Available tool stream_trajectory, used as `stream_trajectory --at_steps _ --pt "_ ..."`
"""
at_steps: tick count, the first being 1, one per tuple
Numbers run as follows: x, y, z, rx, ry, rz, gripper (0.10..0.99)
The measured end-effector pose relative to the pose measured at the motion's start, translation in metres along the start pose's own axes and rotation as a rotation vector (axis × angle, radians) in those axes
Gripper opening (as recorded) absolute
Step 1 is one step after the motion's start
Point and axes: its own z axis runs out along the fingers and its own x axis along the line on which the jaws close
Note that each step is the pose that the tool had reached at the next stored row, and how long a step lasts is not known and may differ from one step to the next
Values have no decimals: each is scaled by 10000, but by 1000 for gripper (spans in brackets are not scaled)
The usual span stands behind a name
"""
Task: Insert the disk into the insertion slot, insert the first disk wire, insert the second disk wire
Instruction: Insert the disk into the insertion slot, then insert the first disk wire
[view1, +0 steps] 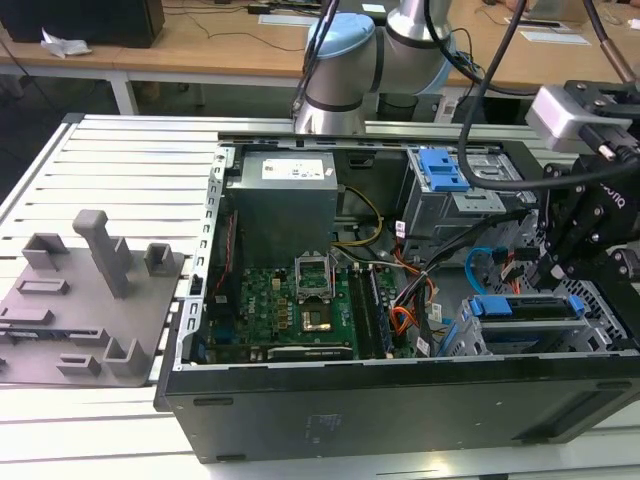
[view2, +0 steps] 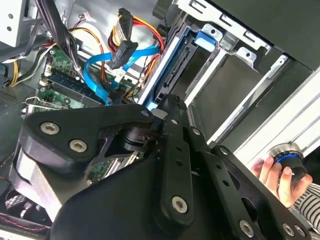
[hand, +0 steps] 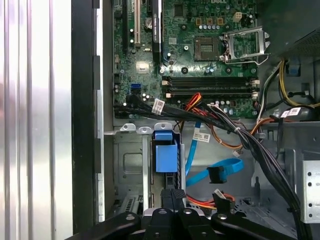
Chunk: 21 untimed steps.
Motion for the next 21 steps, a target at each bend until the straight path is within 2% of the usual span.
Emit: stream_trajectory --at_steps 3,16,18,19,21 --pt "-1 -32 15 0 2 1 106" --pt "-1 -35 15 0 1 0 114" --pt "-1 -35 16 1 0 0 235" --pt "-1 -35 16 1 0 0 235" --pt "-1 -36 15 0 1 0 361"
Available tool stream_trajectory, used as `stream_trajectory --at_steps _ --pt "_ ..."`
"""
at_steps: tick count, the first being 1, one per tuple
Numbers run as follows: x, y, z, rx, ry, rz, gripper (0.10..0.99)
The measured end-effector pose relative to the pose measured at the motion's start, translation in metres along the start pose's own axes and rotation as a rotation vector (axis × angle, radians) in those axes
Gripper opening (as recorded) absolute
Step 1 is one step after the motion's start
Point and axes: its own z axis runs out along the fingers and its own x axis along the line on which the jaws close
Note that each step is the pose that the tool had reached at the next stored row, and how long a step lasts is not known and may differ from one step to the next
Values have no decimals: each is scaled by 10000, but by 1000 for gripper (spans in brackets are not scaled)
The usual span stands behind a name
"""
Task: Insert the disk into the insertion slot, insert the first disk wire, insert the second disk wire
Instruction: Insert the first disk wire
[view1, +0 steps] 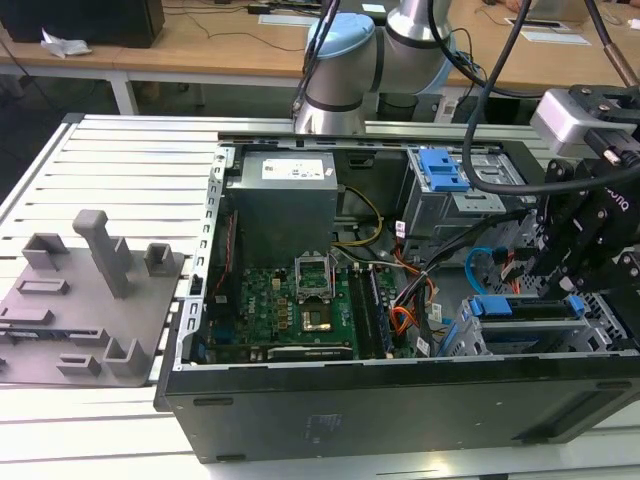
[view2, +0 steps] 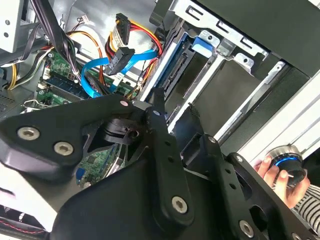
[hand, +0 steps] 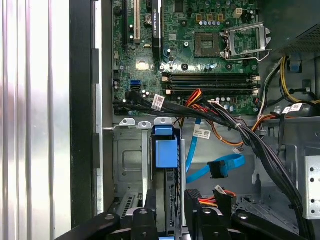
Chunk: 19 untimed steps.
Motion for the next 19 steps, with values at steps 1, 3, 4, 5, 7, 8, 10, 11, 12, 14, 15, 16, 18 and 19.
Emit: stream_trajectory --at_steps 1,3,4,5,7,8,10,11,12,14,15,16,18,19 --pt "0 0 0 0 0 0 361" --pt "0 -8 0 0 0 -3 361" --pt "0 -18 0 0 0 -2 361" --pt "-1 -47 -2 0 0 -1 361" --pt "-2 -105 -4 0 0 -1 361" --pt "-4 -177 -7 -3 3 0 361" --pt "-3 -182 -18 -3 11 2 361" --pt "-3 -182 -32 -2 12 1 361" --pt "-3 -182 -53 -3 11 0 361" --pt "-3 -180 -106 -3 10 0 361" --pt "-3 -179 -109 -3 8 0 361" --pt "-3 -179 -110 -3 8 0 361" --pt "-3 -179 -112 -3 9 0 361" --pt "-5 -179 -113 -3 11 0 361"
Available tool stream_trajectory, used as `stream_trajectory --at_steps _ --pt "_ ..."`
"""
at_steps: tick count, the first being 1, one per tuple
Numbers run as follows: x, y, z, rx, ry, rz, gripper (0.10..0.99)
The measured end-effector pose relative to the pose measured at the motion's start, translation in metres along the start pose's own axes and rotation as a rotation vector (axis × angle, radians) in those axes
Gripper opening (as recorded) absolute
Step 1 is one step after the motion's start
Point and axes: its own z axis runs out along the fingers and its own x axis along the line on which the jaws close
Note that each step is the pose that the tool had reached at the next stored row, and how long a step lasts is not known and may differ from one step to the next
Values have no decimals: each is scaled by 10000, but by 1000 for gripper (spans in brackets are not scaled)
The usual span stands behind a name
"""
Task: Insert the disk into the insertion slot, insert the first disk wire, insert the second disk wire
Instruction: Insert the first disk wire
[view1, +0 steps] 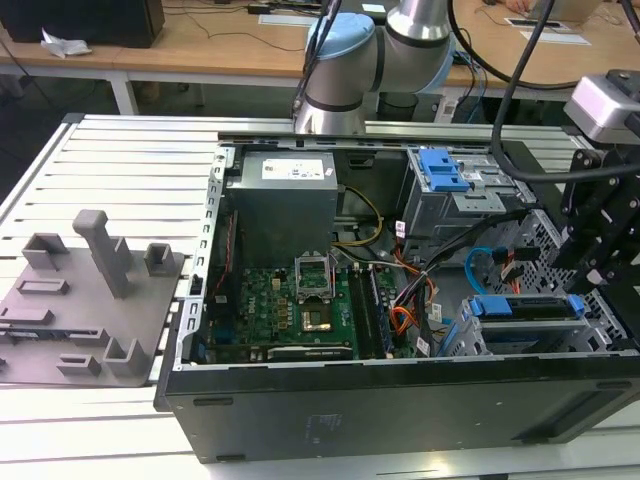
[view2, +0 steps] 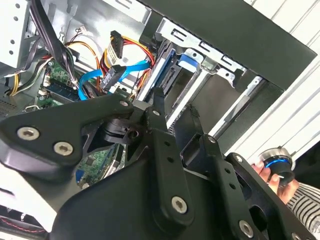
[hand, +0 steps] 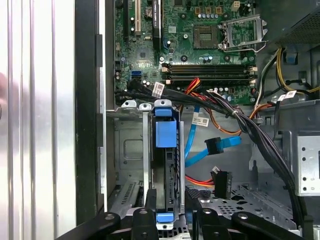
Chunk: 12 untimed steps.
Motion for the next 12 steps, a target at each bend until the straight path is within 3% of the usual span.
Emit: stream_trajectory --at_steps 3,8,12 --pt "-68 1 1 0 -2 0 361" --pt "-297 5 0 1 38 0 361" --pt "-426 7 -1 1 58 -1 361"
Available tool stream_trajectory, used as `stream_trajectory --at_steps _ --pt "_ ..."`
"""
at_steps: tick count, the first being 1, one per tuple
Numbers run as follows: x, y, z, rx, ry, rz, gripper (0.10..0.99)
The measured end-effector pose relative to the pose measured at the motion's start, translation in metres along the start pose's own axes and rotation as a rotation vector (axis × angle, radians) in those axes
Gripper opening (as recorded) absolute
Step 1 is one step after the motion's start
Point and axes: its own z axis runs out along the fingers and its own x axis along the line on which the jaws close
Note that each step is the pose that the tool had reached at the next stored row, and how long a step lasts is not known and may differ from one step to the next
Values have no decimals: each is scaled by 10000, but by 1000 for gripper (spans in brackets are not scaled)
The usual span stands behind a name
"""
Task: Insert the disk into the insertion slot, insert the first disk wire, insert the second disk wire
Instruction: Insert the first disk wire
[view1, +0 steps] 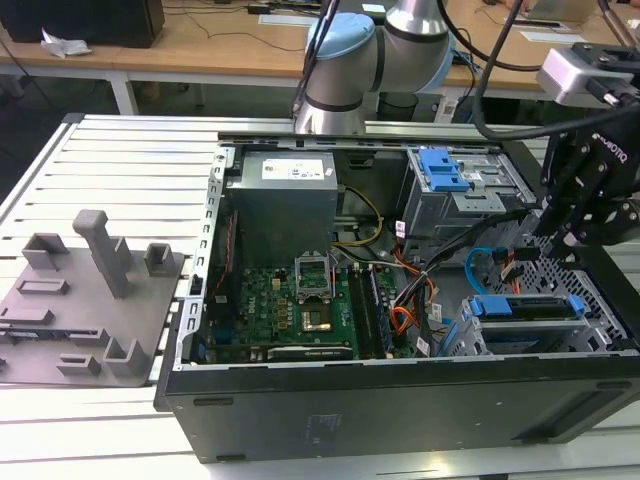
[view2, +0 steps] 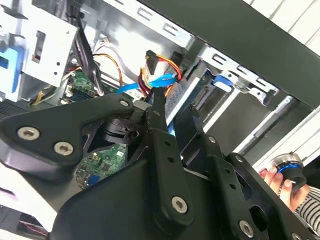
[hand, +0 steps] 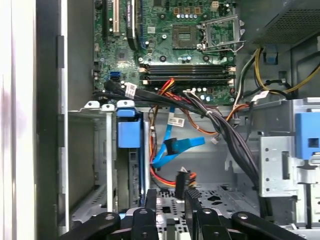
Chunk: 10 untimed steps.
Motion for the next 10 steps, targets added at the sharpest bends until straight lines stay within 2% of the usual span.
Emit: stream_trajectory --at_steps 10 --pt "-163 1 -2 0 4 -12 361"
